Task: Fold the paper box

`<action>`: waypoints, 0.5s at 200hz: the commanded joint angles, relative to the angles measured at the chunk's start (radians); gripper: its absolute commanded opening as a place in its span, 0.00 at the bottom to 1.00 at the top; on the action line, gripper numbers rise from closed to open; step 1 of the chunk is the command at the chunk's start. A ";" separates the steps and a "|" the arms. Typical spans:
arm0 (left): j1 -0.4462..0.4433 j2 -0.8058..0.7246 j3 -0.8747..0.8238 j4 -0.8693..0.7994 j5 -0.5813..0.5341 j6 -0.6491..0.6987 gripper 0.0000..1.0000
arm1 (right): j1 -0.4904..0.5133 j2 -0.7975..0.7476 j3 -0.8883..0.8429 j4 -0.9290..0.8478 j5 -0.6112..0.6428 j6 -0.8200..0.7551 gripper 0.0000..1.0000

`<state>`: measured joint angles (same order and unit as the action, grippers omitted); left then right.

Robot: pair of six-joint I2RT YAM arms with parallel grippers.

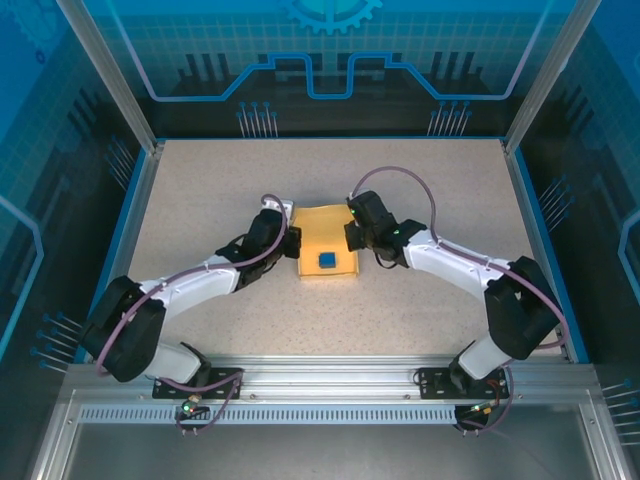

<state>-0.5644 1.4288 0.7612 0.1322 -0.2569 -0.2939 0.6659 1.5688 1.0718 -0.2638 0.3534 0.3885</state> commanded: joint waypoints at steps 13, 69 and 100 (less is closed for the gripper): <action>-0.034 0.066 0.090 0.021 -0.136 -0.072 0.01 | 0.014 0.071 0.086 -0.027 0.074 0.099 0.03; -0.082 0.159 0.121 0.121 -0.257 -0.045 0.00 | 0.011 0.152 0.145 0.053 0.097 0.081 0.03; -0.126 0.174 0.088 0.187 -0.319 -0.017 0.00 | 0.024 0.148 0.094 0.145 0.100 0.081 0.03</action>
<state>-0.6434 1.5944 0.8501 0.1978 -0.5293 -0.3386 0.6666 1.7107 1.1893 -0.2371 0.4721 0.4564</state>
